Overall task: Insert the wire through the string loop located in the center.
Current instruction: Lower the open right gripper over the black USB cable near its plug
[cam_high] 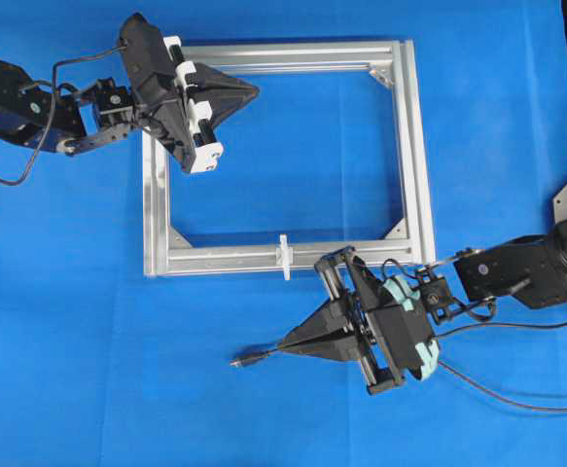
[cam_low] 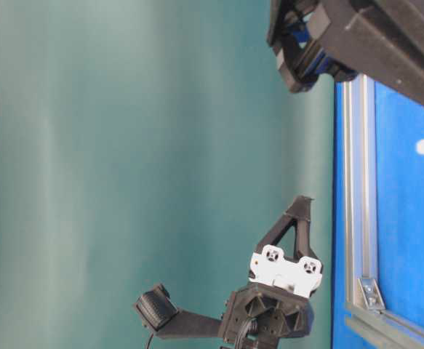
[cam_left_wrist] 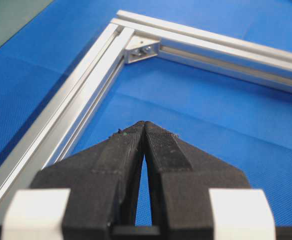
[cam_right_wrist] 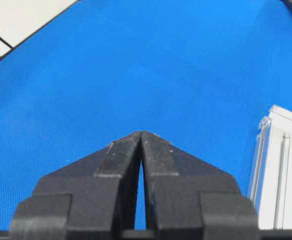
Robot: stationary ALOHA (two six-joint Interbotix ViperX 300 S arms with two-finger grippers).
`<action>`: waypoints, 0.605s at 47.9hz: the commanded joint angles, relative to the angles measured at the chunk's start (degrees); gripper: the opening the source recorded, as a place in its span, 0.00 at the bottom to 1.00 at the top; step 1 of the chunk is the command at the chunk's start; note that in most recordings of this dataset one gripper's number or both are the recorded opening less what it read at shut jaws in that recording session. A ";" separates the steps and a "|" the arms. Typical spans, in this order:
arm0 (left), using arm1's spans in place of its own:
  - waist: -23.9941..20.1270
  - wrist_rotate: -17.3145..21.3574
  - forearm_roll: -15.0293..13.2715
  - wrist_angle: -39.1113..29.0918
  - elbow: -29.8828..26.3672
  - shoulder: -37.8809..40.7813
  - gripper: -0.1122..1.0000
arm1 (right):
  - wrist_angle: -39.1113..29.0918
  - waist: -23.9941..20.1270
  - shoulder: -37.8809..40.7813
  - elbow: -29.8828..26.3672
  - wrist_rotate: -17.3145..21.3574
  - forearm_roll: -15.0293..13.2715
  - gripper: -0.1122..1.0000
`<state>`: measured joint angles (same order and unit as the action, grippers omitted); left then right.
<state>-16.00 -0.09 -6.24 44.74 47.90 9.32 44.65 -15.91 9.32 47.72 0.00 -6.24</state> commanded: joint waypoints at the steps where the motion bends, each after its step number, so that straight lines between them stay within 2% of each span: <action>1: 0.18 0.35 1.14 -0.26 -0.88 -3.08 0.10 | 0.18 -0.18 -2.64 -1.05 -0.26 -0.09 0.10; 6: 0.26 0.35 1.23 -0.26 -0.79 -3.16 0.10 | -2.29 -0.35 -3.08 -1.41 -0.26 -0.35 0.06; 21: 0.26 0.35 1.32 -0.79 -0.44 -3.25 0.10 | -4.39 -0.62 -3.08 -2.11 2.81 -0.26 0.06; 29: 0.18 0.35 1.32 -1.14 -0.35 -3.34 0.10 | -4.92 -0.62 -3.08 -2.11 3.16 -0.09 0.07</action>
<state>-15.91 0.18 -5.10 43.33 47.90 7.65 39.81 -16.35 7.82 46.49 3.08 -6.42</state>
